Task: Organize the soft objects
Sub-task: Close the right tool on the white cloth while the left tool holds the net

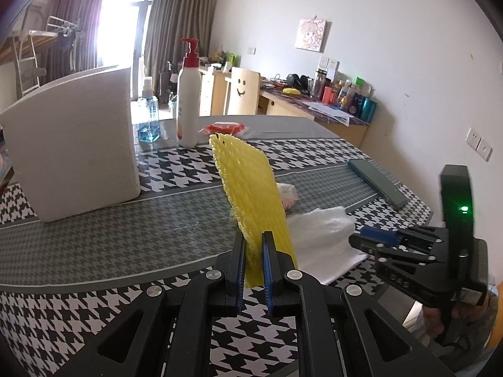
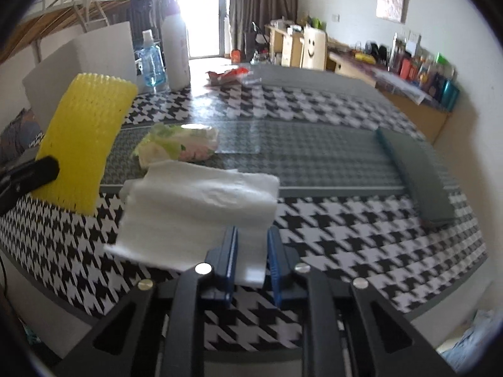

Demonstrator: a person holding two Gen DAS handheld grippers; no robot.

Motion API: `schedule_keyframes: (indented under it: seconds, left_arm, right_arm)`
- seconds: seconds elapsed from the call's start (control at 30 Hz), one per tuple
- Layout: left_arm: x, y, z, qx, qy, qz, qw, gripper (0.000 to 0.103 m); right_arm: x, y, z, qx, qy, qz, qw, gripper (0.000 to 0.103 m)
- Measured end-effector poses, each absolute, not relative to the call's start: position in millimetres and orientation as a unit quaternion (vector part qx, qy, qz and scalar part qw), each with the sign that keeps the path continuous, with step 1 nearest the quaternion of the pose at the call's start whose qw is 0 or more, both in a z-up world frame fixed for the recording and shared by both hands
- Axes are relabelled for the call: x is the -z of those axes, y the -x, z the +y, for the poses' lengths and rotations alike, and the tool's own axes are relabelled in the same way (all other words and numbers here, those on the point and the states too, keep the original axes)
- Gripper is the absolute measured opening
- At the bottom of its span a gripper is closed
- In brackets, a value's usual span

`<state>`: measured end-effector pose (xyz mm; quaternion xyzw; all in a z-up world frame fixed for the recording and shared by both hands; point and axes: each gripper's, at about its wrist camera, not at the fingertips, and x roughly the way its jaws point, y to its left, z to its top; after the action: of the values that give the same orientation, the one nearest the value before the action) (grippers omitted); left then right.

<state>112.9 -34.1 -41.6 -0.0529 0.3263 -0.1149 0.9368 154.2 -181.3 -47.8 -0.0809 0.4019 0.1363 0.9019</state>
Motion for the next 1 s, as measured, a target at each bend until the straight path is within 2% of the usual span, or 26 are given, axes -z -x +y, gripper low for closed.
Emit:
schedule_keyframes:
  seconds: [0.07, 0.13, 0.17, 0.2, 0.5, 1.0]
  left_arm:
    - [41.1, -111.4, -32.7, 0.113, 0.053, 0.325, 0.937, 0.011]
    - [40.8, -110.6, -31.4, 0.111, 0.054, 0.324, 0.938, 0.011]
    - [40.7, -110.2, -31.0, 0.109, 0.054, 0.324, 0.938, 0.011]
    - [40.4, -109.7, -30.2, 0.106, 0.055, 0.324, 0.939, 0.011]
    - [39.8, -110.4, -23.9, 0.098, 0.066, 0.328, 0.937, 0.011]
    - [37.5, -106.8, -18.0, 0.109, 0.07, 0.324, 0.937, 0.011]
  right_arm:
    - [43.2, -149.0, -183.0, -0.151, 0.087, 0.395, 0.902, 0.028]
    - [39.6, -142.8, -179.8, -0.158, 0.107, 0.382, 0.904, 0.045]
    - [37.6, -139.4, -177.5, -0.158, 0.117, 0.372, 0.907, 0.06]
    - [36.4, -136.3, -176.1, -0.16, 0.124, 0.363, 0.91, 0.067]
    - [39.3, -115.9, -152.2, -0.244, 0.178, 0.337, 0.892, 0.067]
    - [59.8, -146.6, -139.3, -0.274, 0.172, 0.376, 0.868, 0.067]
